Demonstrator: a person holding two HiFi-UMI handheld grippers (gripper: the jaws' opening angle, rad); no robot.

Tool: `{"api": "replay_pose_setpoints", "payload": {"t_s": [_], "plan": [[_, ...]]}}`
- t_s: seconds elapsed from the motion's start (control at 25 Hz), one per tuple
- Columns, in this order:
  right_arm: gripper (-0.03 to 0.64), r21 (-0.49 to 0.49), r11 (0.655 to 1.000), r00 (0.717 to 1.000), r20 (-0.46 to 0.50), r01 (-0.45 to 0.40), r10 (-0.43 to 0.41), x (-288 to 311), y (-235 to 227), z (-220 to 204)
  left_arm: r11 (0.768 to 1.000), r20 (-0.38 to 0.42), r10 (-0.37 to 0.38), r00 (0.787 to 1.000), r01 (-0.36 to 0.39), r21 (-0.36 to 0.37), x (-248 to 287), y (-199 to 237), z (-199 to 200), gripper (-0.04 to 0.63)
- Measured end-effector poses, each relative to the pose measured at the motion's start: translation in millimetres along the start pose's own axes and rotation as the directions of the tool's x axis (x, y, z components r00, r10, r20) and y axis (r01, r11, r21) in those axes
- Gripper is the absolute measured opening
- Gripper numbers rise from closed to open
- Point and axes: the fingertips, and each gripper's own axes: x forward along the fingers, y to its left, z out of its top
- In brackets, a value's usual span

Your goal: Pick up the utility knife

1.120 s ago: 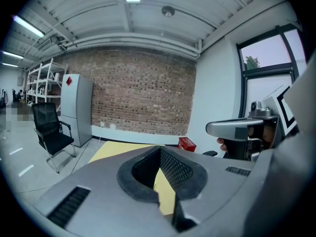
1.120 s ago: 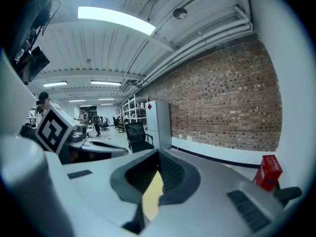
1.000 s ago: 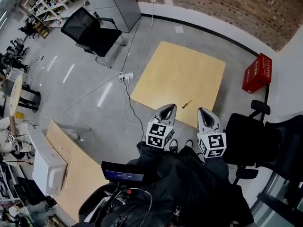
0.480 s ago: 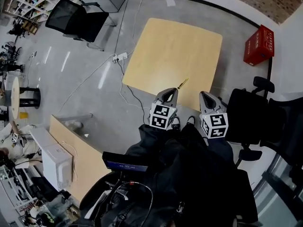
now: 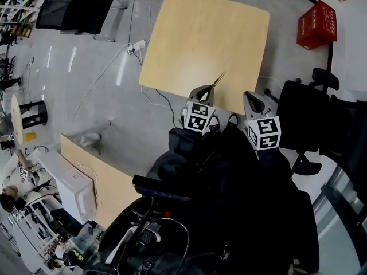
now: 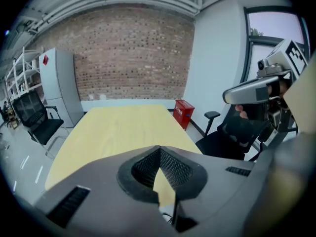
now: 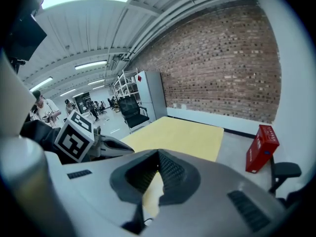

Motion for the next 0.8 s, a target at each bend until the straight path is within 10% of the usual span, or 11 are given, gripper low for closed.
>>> {"api": "replay_pose_setpoints", "payload": {"t_s": [0.8], "plan": [[0.003,0.019,1.0,0.99,-0.141,-0.01,0.012,16.6,-24.5,-50.4,0.995,-0.254,-0.072,0.964,0.087,0.048,101.3,8.0,-66.5,0.057]]}}
